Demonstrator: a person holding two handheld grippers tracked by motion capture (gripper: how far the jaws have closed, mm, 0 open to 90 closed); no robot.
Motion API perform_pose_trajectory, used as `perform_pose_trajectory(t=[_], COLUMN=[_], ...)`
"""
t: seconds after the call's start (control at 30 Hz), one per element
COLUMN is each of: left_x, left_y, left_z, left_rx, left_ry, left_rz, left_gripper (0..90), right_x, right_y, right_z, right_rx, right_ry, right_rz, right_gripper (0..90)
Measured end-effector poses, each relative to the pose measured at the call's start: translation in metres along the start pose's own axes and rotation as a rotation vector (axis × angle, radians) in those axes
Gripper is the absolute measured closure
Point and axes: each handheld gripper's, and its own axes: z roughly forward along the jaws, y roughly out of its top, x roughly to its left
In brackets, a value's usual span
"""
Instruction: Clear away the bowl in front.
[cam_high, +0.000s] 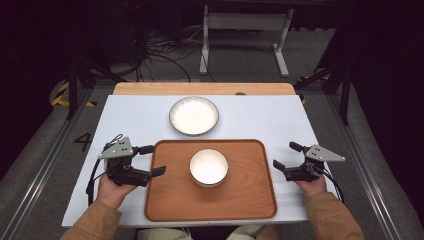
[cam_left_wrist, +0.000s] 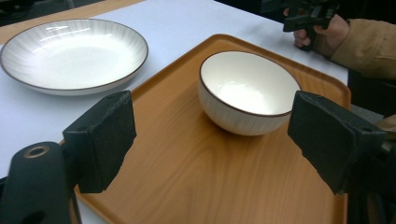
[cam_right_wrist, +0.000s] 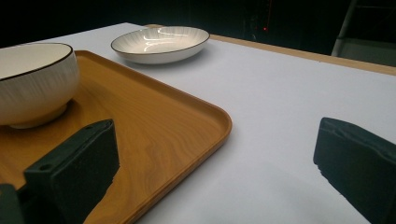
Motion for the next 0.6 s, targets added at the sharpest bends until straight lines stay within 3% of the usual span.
perform_pose_trajectory(t=[0.17, 0.6], left_x=[0.004, 0.014], left_y=[-0.011, -0.04], left_z=[-0.002, -0.004], left_rx=[0.002, 0.022], left_ry=[0.037, 0.078], left_rz=[0.002, -0.026], left_gripper=[13.8, 13.0], right_x=[0.0, 0.0], right_y=[0.0, 0.0], right_z=[0.0, -0.001], right_rx=[-0.005, -0.012], right_ry=[0.008, 0.013], right_rz=[0.004, 0.008], right_gripper=[0.4, 0.4])
